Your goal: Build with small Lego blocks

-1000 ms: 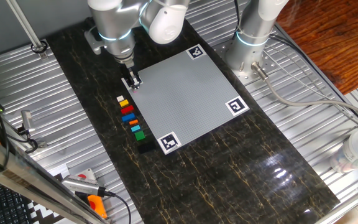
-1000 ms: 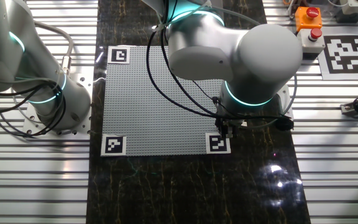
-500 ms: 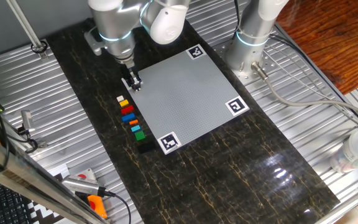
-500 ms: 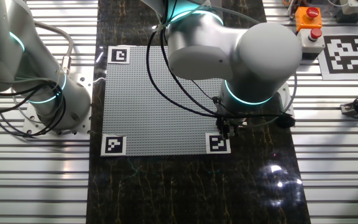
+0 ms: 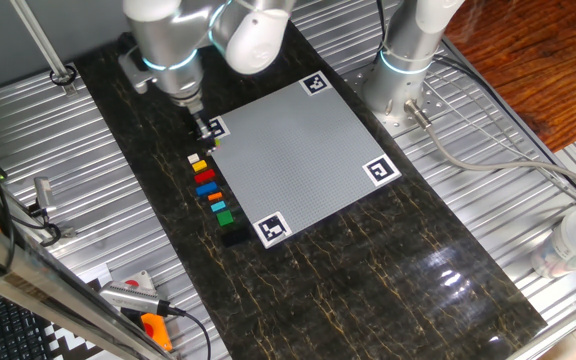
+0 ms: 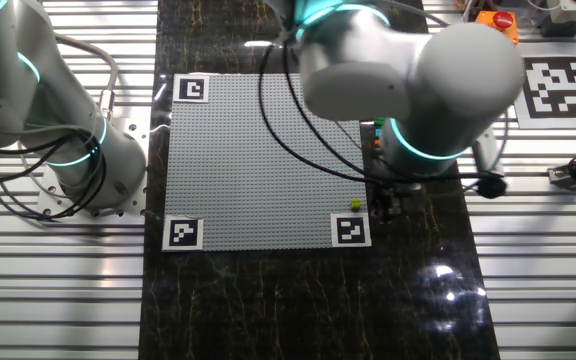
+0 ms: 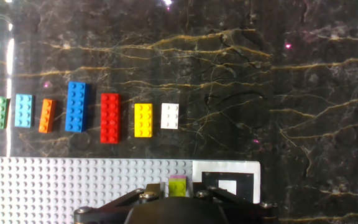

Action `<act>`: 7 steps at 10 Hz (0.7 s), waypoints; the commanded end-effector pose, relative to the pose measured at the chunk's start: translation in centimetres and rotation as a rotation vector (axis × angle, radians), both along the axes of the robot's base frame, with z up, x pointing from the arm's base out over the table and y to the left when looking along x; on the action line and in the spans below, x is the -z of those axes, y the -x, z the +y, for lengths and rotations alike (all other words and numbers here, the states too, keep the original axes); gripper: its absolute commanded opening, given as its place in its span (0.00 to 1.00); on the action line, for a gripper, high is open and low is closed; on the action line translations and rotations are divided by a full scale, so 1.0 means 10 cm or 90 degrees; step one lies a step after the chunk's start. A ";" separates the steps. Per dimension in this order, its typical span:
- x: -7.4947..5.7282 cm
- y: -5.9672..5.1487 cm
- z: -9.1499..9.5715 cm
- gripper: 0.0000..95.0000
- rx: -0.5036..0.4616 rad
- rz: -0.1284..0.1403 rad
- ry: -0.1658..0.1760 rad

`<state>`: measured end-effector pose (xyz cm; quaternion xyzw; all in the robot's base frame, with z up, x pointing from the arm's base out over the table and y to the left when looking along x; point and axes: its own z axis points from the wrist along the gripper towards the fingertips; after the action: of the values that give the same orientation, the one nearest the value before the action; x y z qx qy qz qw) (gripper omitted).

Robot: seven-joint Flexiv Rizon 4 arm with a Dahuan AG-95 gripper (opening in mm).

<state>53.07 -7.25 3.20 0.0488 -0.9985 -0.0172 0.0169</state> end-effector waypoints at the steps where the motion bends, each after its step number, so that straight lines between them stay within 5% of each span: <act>1: -0.04 -0.07 -0.01 0.20 0.001 0.003 0.001; 7: 0.01 -0.18 -0.03 0.20 -0.004 -0.001 0.003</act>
<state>54.89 -7.55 3.03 0.0531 -0.9984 -0.0148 0.0155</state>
